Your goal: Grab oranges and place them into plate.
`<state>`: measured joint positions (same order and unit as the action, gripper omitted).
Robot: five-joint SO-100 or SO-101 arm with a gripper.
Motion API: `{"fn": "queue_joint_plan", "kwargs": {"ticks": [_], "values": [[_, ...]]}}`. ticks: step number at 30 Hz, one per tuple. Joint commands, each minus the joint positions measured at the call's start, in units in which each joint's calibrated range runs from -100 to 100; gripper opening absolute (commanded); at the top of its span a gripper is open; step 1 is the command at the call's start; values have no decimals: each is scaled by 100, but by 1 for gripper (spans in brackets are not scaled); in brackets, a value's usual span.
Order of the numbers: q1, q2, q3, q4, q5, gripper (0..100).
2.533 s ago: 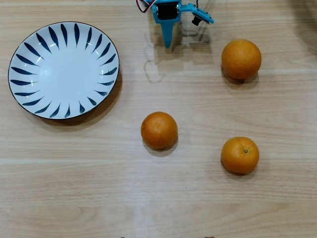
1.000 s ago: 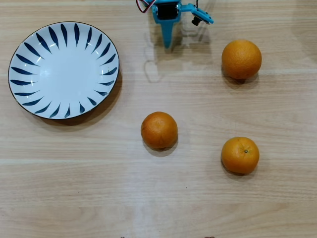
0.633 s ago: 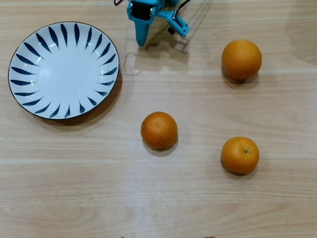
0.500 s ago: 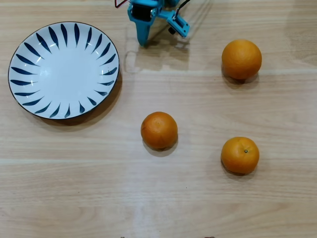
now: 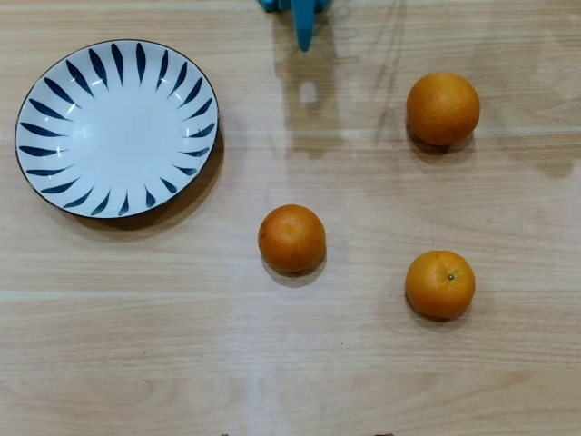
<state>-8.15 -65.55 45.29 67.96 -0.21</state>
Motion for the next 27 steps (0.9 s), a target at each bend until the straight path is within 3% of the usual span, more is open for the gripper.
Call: {"fn": "queue_joint_plan", "kwargs": {"ticks": [1,13,27], "values": [[-145,638,-1898,1012,-10,2],[-290,3766,-5022,2302,-26,2],[-80,6885,-6588,2009,-58,2]]}}
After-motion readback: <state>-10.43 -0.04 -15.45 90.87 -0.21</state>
